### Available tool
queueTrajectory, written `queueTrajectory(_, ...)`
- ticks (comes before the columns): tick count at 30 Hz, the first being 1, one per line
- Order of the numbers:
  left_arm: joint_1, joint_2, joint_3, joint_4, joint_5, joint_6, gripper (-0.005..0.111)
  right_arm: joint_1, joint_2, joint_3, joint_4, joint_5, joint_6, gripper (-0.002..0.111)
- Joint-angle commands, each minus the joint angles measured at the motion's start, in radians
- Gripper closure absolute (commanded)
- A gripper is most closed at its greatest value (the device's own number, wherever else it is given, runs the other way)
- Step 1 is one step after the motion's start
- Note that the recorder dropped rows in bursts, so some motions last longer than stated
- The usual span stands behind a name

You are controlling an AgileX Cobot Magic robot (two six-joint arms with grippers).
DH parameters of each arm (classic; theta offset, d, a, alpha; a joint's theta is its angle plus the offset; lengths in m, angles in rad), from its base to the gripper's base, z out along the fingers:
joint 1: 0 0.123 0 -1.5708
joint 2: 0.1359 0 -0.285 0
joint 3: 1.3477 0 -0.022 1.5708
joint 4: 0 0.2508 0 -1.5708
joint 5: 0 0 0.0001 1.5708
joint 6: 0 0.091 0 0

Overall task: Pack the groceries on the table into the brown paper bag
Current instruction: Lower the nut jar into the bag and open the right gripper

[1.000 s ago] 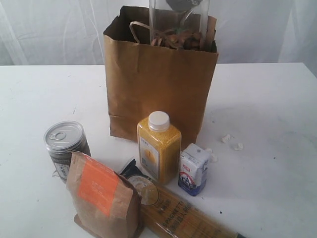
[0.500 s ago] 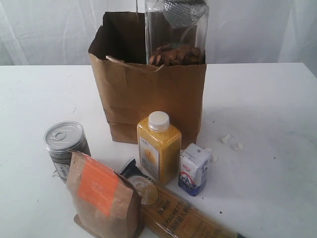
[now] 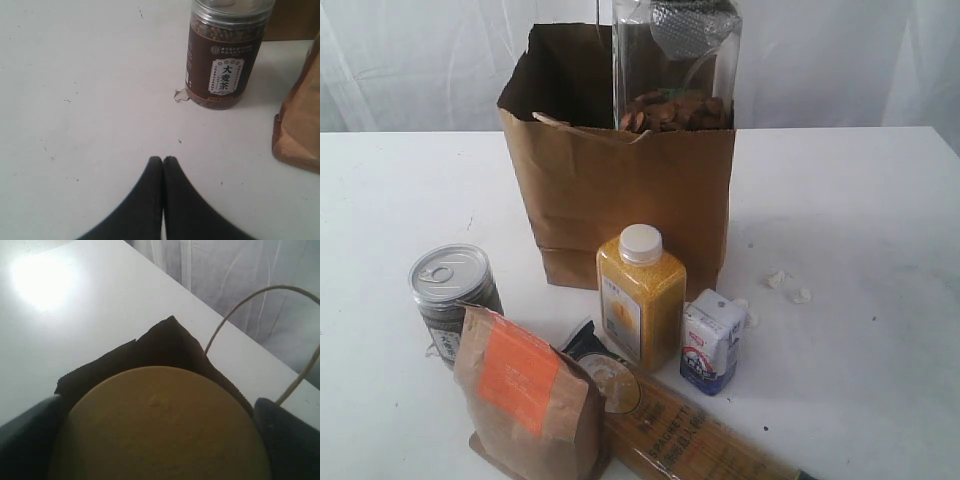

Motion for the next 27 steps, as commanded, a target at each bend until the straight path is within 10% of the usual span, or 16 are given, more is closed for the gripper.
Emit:
queueTrajectory(1,-0.007,-0.004,0.005,-0.009,0.007,-0.004,0.107,0.0,-0.013,-0.001,0.028,-0.012,0.01,0.04)
queueTrajectory(27,-0.007,-0.004,0.005,-0.009,0.007,-0.004,0.107,0.0,-0.013,-0.001,-0.102,0.015,0.003,0.017)
